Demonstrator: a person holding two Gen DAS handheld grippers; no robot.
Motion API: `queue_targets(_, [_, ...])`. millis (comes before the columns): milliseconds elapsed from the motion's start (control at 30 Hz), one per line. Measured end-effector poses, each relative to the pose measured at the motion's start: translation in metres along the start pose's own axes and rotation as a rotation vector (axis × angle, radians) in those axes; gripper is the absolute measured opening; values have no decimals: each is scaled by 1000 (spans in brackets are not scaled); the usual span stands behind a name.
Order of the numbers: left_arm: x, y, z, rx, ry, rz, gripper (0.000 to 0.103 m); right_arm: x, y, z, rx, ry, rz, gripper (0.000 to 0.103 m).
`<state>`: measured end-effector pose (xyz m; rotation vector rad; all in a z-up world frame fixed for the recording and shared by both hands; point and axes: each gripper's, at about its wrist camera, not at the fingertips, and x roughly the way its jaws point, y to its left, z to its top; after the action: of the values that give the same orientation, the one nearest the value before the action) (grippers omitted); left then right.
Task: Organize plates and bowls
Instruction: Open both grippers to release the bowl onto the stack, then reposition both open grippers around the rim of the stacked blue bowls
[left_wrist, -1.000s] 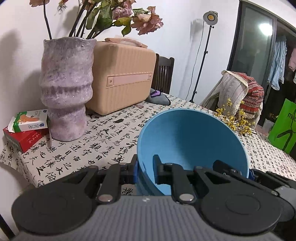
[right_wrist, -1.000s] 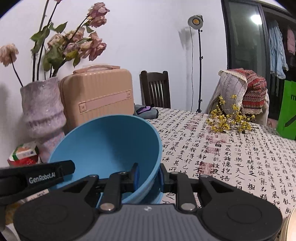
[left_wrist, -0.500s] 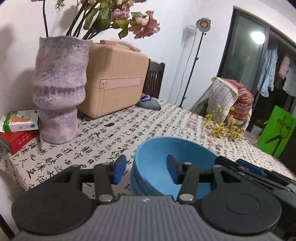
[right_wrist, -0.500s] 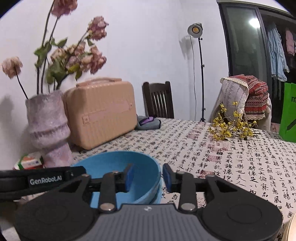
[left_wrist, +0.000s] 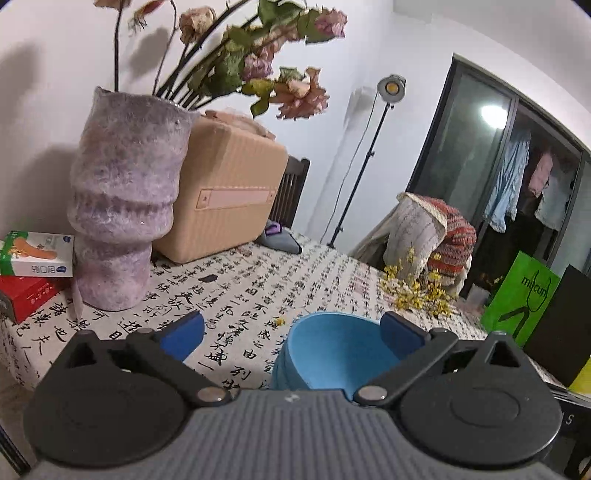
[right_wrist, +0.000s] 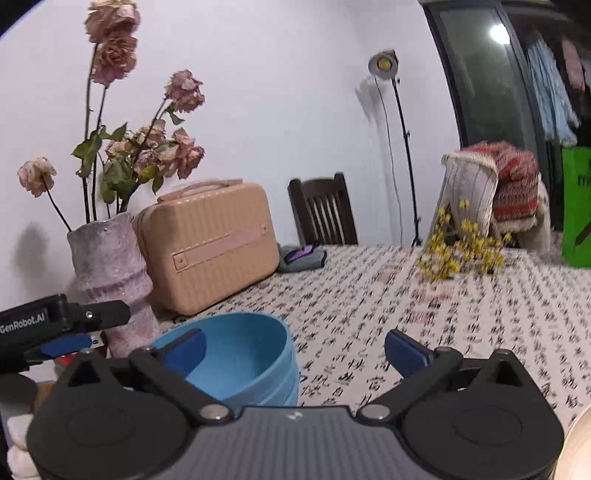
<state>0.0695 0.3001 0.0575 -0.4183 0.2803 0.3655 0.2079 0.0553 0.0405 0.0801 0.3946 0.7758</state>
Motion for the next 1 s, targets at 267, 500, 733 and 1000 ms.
queue_targets(267, [23, 7, 29, -34, 228, 87, 103, 29, -11, 16, 48, 187, 67, 103])
queue_targets(500, [34, -3, 37, 29, 331, 119, 103, 40, -4, 24, 141, 333, 111, 103])
queue_targets(733, [38, -2, 27, 97, 231, 27, 103, 40, 2, 10, 129, 240, 67, 103])
queue_targets(1000, [30, 5, 32, 48, 220, -53, 103, 27, -5, 9, 255, 202, -16, 103])
